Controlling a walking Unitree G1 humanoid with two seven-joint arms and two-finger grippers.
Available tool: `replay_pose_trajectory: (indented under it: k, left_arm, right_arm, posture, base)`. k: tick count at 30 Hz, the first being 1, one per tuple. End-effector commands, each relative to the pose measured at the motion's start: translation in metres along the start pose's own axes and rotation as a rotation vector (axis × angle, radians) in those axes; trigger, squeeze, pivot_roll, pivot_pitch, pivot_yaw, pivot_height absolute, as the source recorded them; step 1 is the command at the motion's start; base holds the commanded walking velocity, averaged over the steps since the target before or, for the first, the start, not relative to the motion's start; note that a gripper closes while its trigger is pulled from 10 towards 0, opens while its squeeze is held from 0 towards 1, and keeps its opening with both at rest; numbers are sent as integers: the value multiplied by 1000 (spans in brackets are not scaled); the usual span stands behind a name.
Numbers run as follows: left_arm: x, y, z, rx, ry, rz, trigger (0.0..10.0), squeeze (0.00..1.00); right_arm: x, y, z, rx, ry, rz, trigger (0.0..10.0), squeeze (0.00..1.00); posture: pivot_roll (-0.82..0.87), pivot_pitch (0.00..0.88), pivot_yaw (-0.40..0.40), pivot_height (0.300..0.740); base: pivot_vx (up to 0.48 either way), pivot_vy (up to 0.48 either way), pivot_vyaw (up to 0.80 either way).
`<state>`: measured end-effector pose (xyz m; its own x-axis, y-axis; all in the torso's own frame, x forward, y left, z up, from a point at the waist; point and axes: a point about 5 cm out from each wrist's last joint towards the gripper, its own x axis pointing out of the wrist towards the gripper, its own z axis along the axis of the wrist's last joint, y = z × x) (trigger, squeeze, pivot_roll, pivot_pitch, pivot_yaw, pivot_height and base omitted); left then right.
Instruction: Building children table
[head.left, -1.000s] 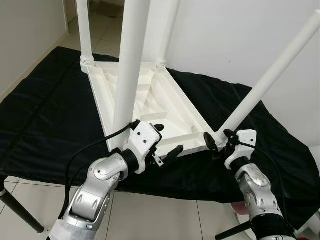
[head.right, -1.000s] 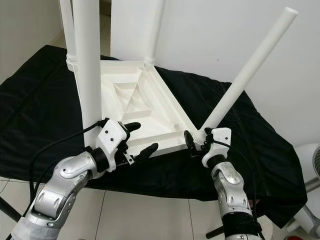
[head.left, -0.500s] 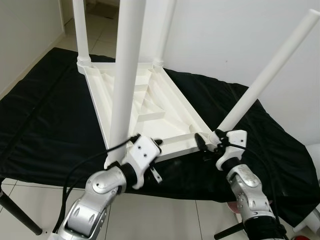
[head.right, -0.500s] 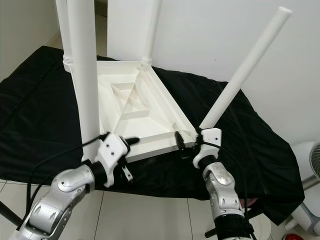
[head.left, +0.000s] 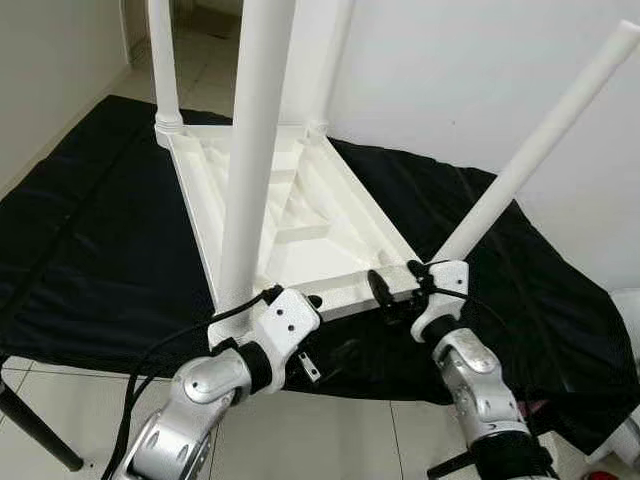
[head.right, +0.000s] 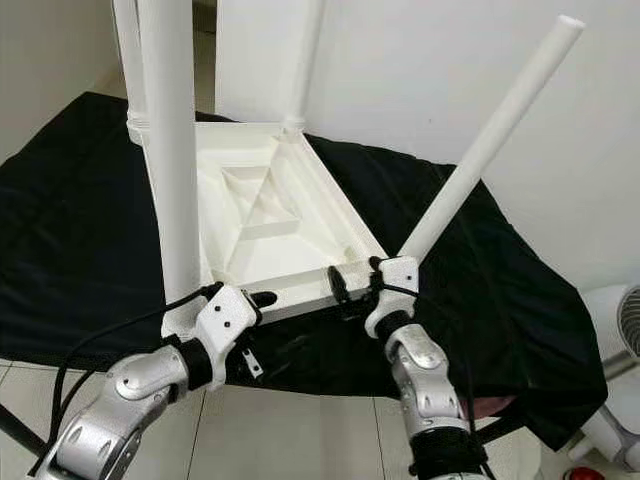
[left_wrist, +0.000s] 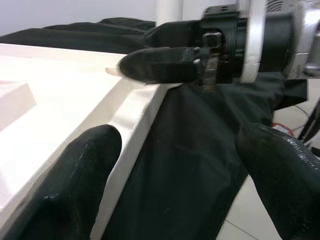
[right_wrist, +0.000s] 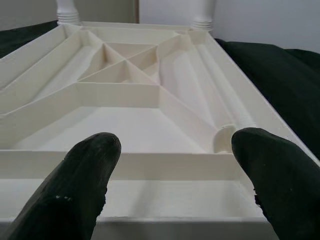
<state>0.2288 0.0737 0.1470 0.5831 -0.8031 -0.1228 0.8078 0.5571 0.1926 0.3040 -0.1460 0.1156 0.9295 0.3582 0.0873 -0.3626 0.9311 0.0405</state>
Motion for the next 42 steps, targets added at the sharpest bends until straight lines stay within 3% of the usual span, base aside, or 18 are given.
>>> replay_pose_trajectory:
  k: [1,7,9,14,17,18,21,26,29,34,37,40,42]
  left_arm:
    - [-3,-1,-8,-29,8,68,10000,0]
    - [-19,-3,-10,-52,-19,128,10000,0]
    - [-31,-6,-7,-47,-18,140,10000,0]
    - [-38,-8,-4,-68,-39,141,10000,0]
    - [-63,-14,-2,-143,-65,129,10000,0]
    - [-63,-14,-2,-143,-65,129,10000,0]
    - [-82,-18,-6,-177,-39,99,10000,0]
    - [-91,-20,-10,-174,4,91,10000,0]
    - [-99,-16,-13,-160,35,116,10000,0]
    - [-130,-1,-17,-126,127,175,10000,0]
    - [-135,4,-18,-122,142,194,10000,0]
    - [-144,25,-18,-77,147,318,10000,0]
    - [-144,29,-17,-68,135,359,10000,0]
  right_arm:
    - [0,-1,-1,-17,20,0,10000,0]
    - [3,3,-6,-57,38,27,10000,0]
    - [6,4,-6,-59,34,44,10000,0]
    - [8,6,-6,-60,32,51,10000,0]
    - [16,12,-5,-61,26,81,10000,0]
    - [16,12,-5,-61,26,81,10000,0]
    - [19,16,-6,-58,29,97,10000,0]
    - [21,18,-8,-55,35,101,10000,0]
    - [24,20,-8,-52,31,113,10000,0]
    - [28,25,-8,-45,23,127,10000,0]
    - [28,25,-9,-44,23,128,10000,0]
    - [30,28,-9,-37,17,133,10000,0]
    - [30,29,-9,-36,16,133,10000,0]
  posture:
    - [95,0,-196,740]
    - [111,0,-201,740]
    - [130,0,-208,740]
    - [135,0,-209,740]
    - [149,0,-212,740]
    - [149,0,-212,740]
    - [188,0,-219,740]
    - [196,0,-224,740]
    - [207,0,-229,740]
    - [228,0,-237,740]
    - [228,0,-237,740]
    - [223,0,-234,740]
    - [223,0,-234,740]
  base:
    - [0,0,0]
    - [0,0,0]
    - [0,0,0]
    - [0,0,0]
    - [0,0,0]
    - [0,0,0]
    - [0,0,0]
    - [0,0,0]
    - [0,0,0]
    - [0,0,0]
    - [0,0,0]
    - [0,0,0]
    - [0,0,0]
